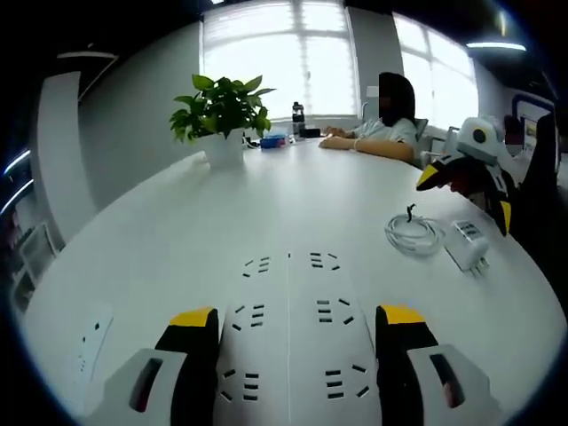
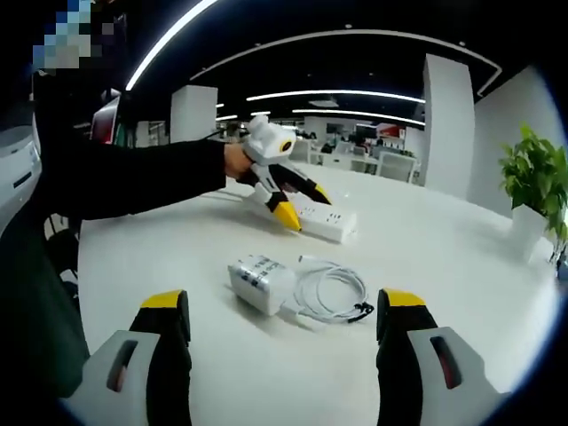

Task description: Straighten the power strip on the desk, plug the charger into it

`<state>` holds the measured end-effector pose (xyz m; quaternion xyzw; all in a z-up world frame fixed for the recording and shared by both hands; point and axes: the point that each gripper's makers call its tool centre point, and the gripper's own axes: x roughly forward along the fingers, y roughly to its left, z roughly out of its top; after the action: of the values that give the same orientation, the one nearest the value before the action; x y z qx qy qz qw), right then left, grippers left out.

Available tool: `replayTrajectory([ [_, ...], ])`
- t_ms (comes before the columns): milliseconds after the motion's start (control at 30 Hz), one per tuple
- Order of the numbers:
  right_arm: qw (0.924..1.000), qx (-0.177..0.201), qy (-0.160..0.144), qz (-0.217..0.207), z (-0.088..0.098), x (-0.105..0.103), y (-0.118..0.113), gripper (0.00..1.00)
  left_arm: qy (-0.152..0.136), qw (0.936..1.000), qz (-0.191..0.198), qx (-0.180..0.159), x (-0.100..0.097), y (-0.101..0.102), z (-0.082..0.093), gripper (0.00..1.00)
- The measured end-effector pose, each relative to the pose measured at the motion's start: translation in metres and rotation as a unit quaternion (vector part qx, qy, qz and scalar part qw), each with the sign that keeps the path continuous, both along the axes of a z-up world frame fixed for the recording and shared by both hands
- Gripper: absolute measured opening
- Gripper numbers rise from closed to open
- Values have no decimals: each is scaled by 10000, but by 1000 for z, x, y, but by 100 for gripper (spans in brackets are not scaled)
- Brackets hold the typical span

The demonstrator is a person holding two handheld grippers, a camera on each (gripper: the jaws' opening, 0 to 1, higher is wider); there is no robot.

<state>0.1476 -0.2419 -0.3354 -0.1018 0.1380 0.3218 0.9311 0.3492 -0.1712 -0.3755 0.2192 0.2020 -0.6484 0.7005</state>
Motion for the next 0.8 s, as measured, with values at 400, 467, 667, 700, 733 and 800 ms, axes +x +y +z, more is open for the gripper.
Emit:
replayTrajectory([
  [400, 9980, -217, 9, 600, 7, -10, 12, 87, 96, 9983, 425, -398, -1, 31, 30, 79],
  [467, 9979, -222, -10, 613, 9, -10, 14, 87, 110, 9980, 442, -432, -3, 34, 32, 79],
  [667, 9976, -195, -18, 669, 12, -11, 20, 87, 105, 9976, 518, -455, -9, 43, 34, 79],
  [700, 9975, -202, -17, 680, 12, -11, 21, 87, 106, 9975, 531, -452, -10, 44, 34, 80],
  [733, 9973, -213, -21, 695, 12, -11, 22, 87, 114, 9974, 559, -445, -11, 45, 34, 82],
  [800, 9972, -203, -27, 713, 13, -11, 23, 87, 178, 9966, 658, -463, -10, 47, 34, 90],
])
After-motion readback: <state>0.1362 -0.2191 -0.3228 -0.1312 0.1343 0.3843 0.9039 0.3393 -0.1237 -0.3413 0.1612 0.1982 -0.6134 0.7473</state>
